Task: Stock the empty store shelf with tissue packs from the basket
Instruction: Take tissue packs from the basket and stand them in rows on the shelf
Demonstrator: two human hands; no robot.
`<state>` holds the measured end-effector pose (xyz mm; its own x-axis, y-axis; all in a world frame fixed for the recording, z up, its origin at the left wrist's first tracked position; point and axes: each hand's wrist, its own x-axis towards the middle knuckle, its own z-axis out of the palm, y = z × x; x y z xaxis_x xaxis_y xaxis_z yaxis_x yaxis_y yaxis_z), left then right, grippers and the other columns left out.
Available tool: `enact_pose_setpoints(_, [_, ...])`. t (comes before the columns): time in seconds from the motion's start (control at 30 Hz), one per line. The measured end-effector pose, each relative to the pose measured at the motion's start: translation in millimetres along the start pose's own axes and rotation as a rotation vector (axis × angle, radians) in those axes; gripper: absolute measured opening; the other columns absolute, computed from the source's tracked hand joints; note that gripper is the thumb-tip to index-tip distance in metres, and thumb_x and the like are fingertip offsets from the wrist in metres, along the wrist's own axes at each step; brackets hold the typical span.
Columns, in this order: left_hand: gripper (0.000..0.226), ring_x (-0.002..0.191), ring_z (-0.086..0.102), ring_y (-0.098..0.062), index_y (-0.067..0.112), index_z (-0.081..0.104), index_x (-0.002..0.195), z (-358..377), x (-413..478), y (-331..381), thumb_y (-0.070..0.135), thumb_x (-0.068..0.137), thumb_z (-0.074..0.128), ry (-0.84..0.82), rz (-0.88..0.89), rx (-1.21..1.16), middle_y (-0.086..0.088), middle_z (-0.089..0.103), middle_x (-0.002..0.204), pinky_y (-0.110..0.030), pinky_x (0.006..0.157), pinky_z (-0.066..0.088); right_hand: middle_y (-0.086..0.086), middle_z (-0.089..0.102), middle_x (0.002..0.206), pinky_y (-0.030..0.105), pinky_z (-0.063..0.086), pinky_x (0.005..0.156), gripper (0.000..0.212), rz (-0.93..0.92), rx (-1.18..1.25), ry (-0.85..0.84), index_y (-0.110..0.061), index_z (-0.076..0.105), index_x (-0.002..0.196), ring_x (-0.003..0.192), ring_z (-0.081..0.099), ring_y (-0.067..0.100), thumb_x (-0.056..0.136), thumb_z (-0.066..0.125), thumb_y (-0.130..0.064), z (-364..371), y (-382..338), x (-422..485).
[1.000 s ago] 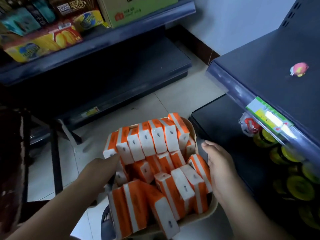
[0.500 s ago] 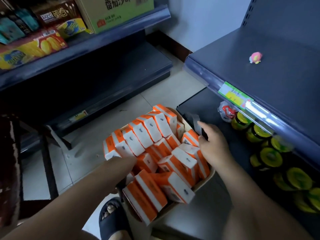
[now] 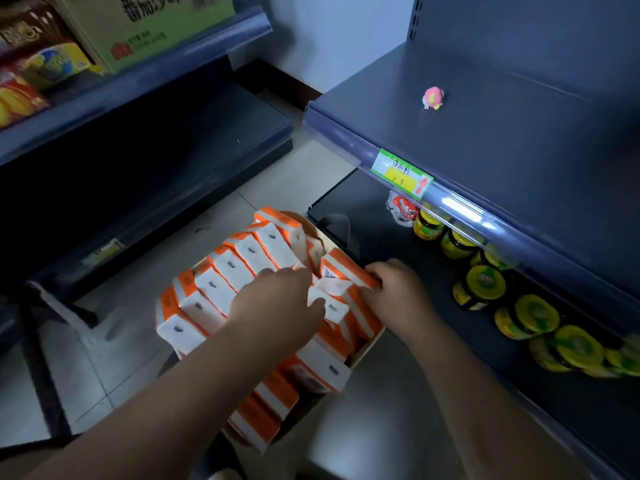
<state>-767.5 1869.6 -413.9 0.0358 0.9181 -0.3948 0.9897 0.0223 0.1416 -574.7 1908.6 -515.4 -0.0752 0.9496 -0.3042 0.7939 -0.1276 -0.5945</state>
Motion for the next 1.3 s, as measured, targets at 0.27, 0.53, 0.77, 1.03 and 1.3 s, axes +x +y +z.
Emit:
enact_pose_setpoints(0.27, [0.034,0.111,0.059,-0.025,0.020,0.060,0.126,23,14,54,0.038,0.099,0.050,-0.031,0.127,0.133,-0.005,0.063,0.119,-0.040,0.086,0.055,0.005,0.057,0.100,0.031,0.038,0.067,0.035,-0.004,-0.143,0.047,-0.017,0.066,0.092,0.091,0.063,0.030,0.085,0.074,-0.050,-10,-6,-10])
enact_pose_setpoints(0.53, [0.049,0.111,0.062,-0.030,0.022,0.056,0.123,34,26,75,0.051,0.083,0.054,-0.088,0.015,0.063,-0.007,0.062,0.120,-0.048,0.091,0.056,-0.001,0.069,0.080,0.044,0.062,0.063,0.013,0.038,0.454,0.260,-0.024,0.058,0.087,0.067,0.071,0.023,0.077,0.064,-0.030,-70,-6,-47])
enact_pose_setpoints(0.77, [0.040,0.091,0.066,-0.023,0.030,0.059,0.131,62,41,74,0.048,0.096,0.053,0.063,-0.088,0.069,-0.006,0.064,0.112,-0.038,0.073,0.061,0.012,0.073,0.108,0.043,0.065,0.073,0.016,0.035,0.943,0.203,-0.015,0.060,0.116,0.077,0.078,0.030,0.101,0.063,-0.014,-130,12,-143])
enact_pose_setpoints(1.03, [0.020,0.066,0.061,-0.018,0.022,0.063,0.099,74,26,65,0.041,0.101,0.055,0.317,-0.095,-0.149,0.000,0.064,0.077,-0.034,0.061,0.053,0.006,0.076,0.110,0.035,0.064,0.068,0.018,-0.110,1.159,0.366,-0.012,0.060,0.120,0.081,0.078,0.037,0.102,0.061,-0.009,-190,32,-195])
enact_pose_setpoints(1.3, [0.019,0.066,0.061,-0.020,0.019,0.070,0.081,30,2,75,0.029,0.097,0.067,0.352,-0.120,-0.358,-0.001,0.067,0.069,-0.033,0.061,0.047,0.012,0.073,0.120,0.042,0.061,0.093,0.026,-0.212,1.249,0.506,-0.009,0.071,0.116,0.104,0.075,0.033,0.092,0.069,0.002,-240,54,-191])
